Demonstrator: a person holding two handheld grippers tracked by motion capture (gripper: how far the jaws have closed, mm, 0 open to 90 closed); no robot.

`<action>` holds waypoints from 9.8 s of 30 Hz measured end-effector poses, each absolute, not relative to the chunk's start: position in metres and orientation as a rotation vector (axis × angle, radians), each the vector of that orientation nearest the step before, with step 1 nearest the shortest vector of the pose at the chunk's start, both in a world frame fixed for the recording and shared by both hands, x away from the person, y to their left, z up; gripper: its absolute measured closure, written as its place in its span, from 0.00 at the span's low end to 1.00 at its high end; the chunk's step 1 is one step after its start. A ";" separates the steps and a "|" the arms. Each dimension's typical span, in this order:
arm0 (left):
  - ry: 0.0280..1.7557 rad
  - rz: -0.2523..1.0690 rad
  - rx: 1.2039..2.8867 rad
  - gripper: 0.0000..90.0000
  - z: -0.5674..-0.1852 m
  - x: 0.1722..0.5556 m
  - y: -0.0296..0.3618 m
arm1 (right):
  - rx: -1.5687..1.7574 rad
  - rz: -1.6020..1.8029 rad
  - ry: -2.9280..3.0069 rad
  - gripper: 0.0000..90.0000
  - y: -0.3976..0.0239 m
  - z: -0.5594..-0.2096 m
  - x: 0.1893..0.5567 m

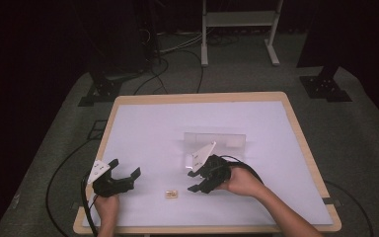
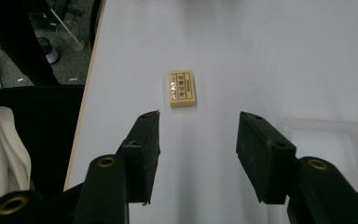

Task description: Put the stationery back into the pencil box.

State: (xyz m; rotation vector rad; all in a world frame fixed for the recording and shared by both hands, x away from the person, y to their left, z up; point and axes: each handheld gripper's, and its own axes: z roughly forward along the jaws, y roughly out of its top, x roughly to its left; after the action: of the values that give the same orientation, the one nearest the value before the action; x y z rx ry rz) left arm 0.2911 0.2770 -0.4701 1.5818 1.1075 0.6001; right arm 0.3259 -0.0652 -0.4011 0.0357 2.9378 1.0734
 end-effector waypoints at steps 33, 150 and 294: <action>1.110 0.594 1.579 0.00 -0.470 0.291 0.278 | -0.053 1.071 3.003 0.53 -0.021 -0.424 0.318; 1.107 0.589 1.575 0.00 -0.470 0.292 0.279 | -0.038 0.982 3.026 0.75 -0.004 -0.442 0.335; 1.110 0.586 1.577 0.00 -0.470 0.291 0.280 | 0.349 0.922 2.931 0.70 -0.053 -0.439 0.425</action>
State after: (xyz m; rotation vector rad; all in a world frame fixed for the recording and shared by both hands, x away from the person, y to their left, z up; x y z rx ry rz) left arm 0.2911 0.2796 -0.4703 1.5766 1.1098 0.5859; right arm 0.4251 -0.0534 -0.4387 0.3486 2.9305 0.9222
